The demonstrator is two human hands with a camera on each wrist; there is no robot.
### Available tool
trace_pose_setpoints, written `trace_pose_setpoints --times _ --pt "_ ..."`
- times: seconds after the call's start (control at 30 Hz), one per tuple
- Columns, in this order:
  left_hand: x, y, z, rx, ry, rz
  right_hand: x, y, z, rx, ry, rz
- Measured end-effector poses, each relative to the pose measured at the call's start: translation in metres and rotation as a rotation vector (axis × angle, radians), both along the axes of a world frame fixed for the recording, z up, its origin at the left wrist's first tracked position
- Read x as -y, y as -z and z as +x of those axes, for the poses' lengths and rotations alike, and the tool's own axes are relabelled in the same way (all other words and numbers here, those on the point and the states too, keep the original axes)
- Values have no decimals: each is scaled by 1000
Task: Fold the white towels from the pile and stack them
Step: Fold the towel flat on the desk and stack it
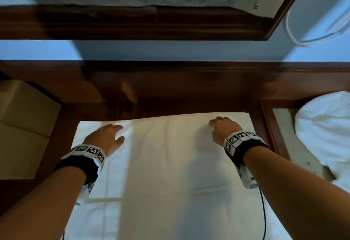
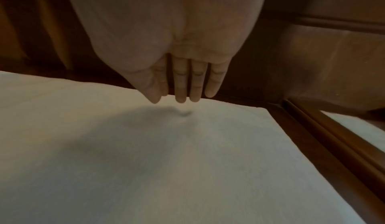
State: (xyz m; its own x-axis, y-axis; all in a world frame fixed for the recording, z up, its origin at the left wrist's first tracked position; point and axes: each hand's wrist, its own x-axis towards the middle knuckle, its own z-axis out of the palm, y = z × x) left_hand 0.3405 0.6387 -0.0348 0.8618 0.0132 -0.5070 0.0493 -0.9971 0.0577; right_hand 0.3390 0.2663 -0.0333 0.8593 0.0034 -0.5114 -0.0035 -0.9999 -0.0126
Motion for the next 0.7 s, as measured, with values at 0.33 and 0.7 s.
trace_pose_setpoints --times 0.33,0.7 --pt "0 49 12 82 240 207 18 40 17 25 -49 -35" --pt "6 6 32 388 378 123 26 13 37 185 56 112"
